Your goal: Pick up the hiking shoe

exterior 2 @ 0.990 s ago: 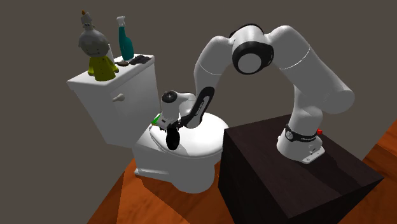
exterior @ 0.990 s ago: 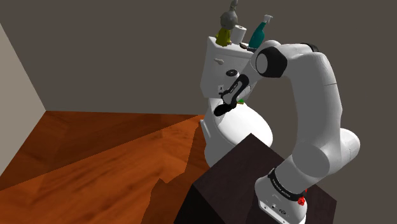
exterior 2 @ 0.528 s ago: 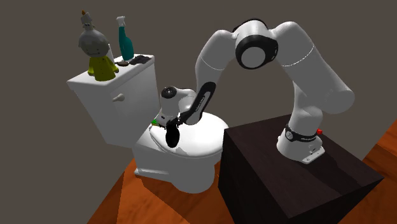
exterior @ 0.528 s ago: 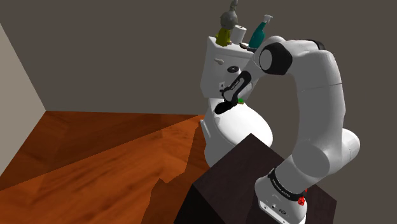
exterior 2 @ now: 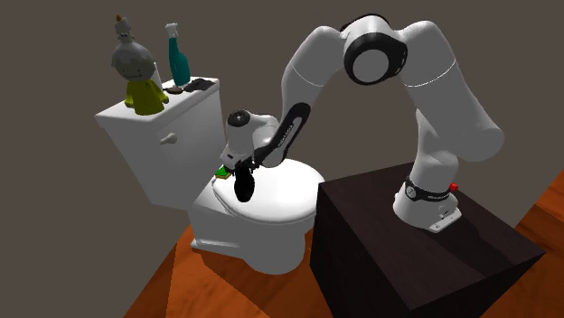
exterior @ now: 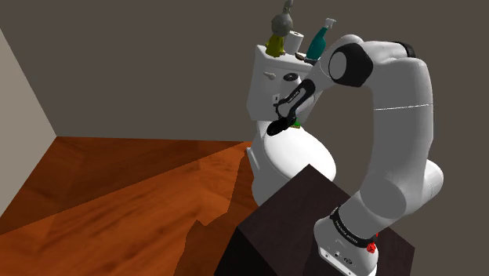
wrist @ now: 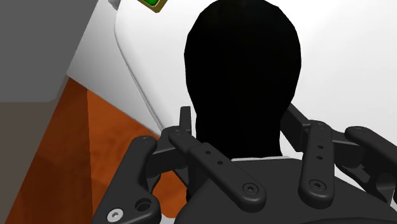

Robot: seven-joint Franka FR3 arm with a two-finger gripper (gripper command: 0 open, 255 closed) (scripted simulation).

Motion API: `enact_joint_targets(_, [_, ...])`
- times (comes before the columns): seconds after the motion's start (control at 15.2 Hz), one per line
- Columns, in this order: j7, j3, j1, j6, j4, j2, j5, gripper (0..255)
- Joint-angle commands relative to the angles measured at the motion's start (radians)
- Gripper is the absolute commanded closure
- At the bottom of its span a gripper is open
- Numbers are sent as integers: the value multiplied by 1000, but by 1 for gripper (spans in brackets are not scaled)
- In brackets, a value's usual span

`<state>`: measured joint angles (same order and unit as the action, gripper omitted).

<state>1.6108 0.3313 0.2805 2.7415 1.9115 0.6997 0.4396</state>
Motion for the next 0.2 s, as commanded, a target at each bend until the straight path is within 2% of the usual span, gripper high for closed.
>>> enact_joint_targets(0.0, [8, 0, 0, -15, 8, -24, -1, 255])
enact_joint_targets(0.13, [8, -1, -1, -16, 8, -26, -1, 255])
